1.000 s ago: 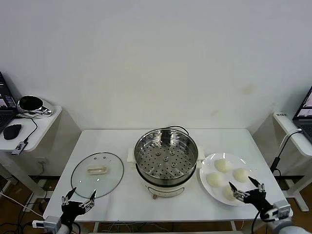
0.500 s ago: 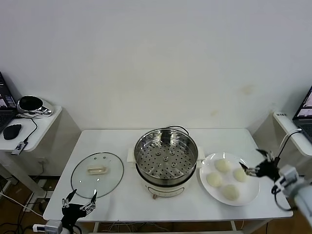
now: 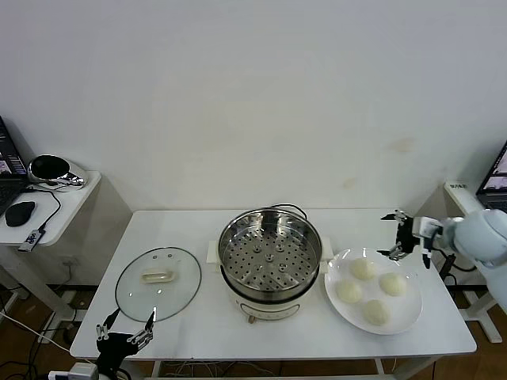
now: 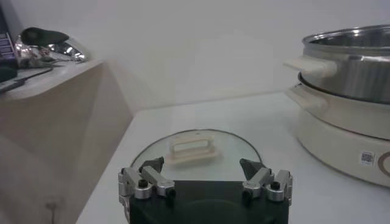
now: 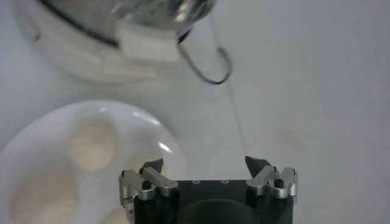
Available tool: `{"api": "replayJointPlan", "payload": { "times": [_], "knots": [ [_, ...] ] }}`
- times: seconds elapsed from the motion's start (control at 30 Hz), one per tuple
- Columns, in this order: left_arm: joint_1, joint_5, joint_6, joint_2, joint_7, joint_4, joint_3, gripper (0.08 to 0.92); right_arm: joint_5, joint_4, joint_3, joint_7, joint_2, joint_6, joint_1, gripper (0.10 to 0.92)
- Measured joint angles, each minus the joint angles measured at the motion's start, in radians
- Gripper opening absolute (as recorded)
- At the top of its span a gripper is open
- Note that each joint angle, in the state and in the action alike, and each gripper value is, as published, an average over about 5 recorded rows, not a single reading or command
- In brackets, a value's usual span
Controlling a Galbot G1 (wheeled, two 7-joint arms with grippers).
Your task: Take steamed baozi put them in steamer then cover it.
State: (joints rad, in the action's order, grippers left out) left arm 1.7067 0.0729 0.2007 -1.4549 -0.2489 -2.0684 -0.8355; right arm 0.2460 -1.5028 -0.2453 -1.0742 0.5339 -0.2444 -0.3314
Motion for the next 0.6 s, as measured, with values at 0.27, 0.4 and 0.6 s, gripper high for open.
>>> {"api": "replayJointPlan", "payload": {
  "times": [0.27,0.4,0.6],
  "knots": [
    [0.003,0.0,-0.004,-0.008,-0.001,-0.003,-0.014,0.823,0.055,0.139,-0.146,-0.052,0.07,0.04,0.105,0.823],
    [0.01,-0.004,-0.005,-0.014,0.0,-0.005,-0.012,0.823,0.08,0.196,-0.171,-0.059,0.11,0.061,0.121,0.823],
    [0.016,-0.012,-0.006,-0.024,-0.001,-0.009,-0.006,0.823,0.111,0.266,-0.182,-0.059,0.166,0.08,0.119,0.823]
  ]
}}
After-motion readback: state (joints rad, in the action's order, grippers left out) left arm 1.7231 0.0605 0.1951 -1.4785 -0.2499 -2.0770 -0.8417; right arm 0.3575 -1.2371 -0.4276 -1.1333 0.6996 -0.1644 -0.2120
